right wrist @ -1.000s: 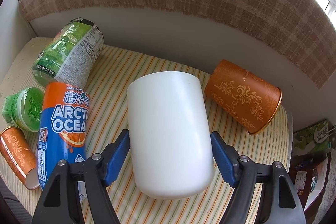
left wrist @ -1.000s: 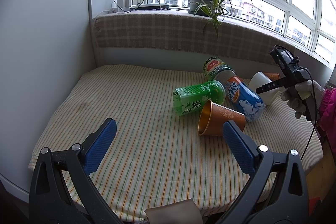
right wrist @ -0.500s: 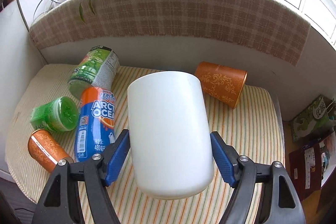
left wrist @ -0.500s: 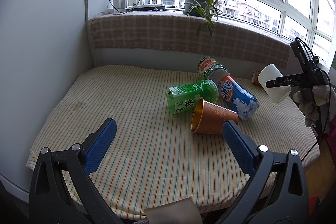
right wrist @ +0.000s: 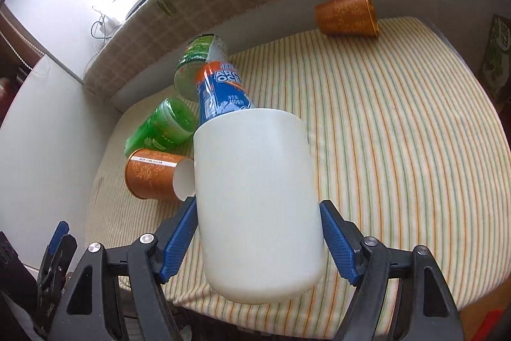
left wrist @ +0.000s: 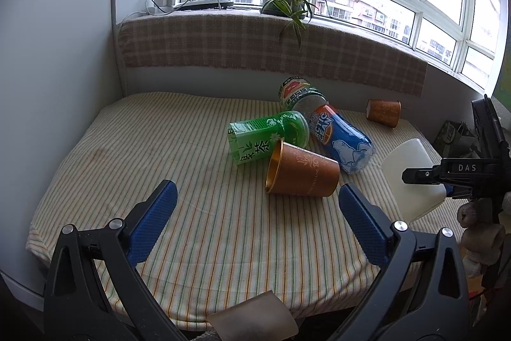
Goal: Flip cup upright
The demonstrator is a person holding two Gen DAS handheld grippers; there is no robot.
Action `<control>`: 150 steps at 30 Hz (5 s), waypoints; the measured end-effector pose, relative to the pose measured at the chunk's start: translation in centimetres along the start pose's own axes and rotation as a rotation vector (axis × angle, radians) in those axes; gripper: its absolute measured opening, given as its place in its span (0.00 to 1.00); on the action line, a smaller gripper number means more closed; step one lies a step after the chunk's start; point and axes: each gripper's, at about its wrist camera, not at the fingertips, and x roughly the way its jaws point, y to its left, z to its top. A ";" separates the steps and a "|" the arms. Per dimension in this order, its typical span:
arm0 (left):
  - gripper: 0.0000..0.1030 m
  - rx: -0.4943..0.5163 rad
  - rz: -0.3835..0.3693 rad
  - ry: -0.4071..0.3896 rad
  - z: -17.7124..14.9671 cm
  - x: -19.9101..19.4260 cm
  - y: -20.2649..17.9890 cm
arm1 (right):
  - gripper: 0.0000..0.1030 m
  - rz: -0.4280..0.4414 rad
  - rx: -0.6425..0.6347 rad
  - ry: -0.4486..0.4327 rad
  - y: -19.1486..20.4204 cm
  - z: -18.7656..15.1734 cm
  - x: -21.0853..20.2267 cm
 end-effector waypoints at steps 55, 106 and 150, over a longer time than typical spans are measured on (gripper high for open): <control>0.88 -0.382 -0.449 0.605 0.2 15.6 -11.0 | 0.85 -0.043 0.134 -0.236 -6.9 -8.8 -9.0; 0.74 0.109 -0.323 0.244 1.1 10.4 -16.3 | 0.85 -0.109 0.187 -0.231 -8.3 -9.0 -8.3; 0.88 0.096 -0.380 0.370 -1.5 11.4 -14.8 | 0.85 -0.123 0.157 -0.242 -7.4 -8.8 -8.6</control>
